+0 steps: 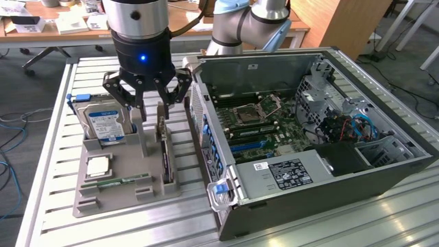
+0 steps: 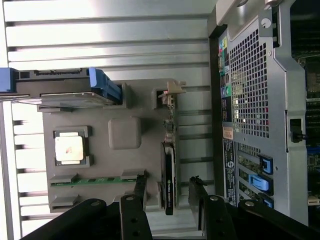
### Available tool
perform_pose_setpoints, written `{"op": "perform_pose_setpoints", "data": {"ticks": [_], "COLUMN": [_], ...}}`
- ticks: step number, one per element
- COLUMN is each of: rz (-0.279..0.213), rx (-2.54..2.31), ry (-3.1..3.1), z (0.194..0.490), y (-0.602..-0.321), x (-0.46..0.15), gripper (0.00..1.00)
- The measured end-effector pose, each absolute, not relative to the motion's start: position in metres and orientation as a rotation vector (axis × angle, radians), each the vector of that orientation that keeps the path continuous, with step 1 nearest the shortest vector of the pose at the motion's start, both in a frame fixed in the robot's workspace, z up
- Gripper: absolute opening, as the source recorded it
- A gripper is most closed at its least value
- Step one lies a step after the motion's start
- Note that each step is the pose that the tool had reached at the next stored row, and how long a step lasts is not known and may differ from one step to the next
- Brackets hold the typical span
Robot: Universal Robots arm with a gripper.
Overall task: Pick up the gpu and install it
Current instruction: 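Pick up the gpu and move the gpu toward the slot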
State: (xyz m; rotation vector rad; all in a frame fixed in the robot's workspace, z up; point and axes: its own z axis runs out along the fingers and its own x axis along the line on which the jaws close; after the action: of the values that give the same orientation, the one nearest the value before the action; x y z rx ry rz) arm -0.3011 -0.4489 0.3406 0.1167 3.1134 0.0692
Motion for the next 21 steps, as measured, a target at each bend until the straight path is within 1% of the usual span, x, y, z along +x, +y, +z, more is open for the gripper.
{"op": "perform_pose_setpoints", "data": {"ticks": [21], "rz": [0.069], "rx": [0.117], "ry": [3.114], "z": [0.3364], "y": [-0.449], "x": [-0.2983], "gripper": [0.47]}}
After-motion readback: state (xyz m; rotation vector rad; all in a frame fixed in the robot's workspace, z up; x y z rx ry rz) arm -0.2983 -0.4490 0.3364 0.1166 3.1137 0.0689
